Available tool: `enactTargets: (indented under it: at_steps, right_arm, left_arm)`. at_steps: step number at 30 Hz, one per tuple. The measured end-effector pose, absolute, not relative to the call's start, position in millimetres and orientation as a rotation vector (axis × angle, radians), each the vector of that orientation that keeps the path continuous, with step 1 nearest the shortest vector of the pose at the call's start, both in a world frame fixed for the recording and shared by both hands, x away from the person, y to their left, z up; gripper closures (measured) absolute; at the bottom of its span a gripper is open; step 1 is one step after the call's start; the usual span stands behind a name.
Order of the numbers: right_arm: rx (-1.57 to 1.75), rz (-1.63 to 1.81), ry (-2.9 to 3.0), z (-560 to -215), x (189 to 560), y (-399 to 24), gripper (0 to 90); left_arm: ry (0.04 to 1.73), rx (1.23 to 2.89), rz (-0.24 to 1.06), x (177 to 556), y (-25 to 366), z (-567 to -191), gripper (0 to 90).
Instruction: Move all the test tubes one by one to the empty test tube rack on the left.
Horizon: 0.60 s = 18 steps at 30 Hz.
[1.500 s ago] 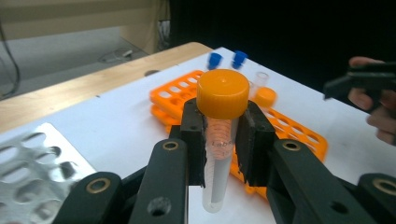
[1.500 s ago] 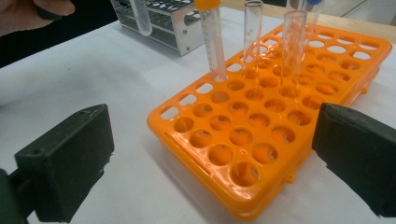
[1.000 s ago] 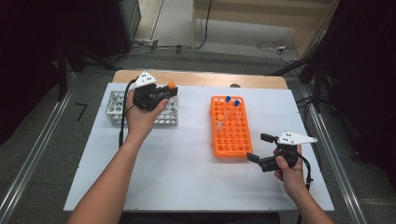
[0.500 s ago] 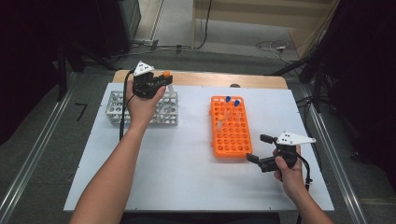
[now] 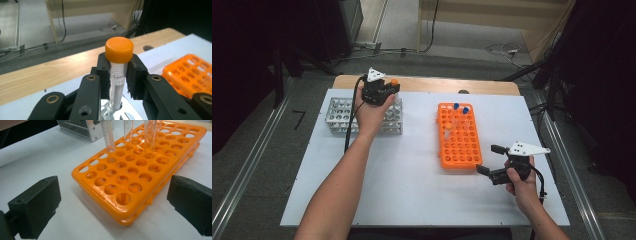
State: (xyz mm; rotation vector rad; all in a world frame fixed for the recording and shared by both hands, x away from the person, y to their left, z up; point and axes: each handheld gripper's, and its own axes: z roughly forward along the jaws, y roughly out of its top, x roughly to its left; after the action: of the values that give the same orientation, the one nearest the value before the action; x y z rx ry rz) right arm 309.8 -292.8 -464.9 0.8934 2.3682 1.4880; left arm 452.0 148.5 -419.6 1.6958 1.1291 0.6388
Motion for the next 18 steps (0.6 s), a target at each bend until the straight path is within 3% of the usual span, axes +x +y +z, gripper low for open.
enactTargets:
  at_steps: [15, 18]
  right_arm:
    - [0.897, 1.479, 2.378, -466, 309, -291, 0.0]
    - [0.896, 1.479, 2.381, -467, 310, -290, 0.0]
  left_arm:
    - [1.180, 1.804, 0.629, 453, 140, -434, 73.4]
    - [1.180, 1.800, 0.623, 453, 140, -434, 68.5]
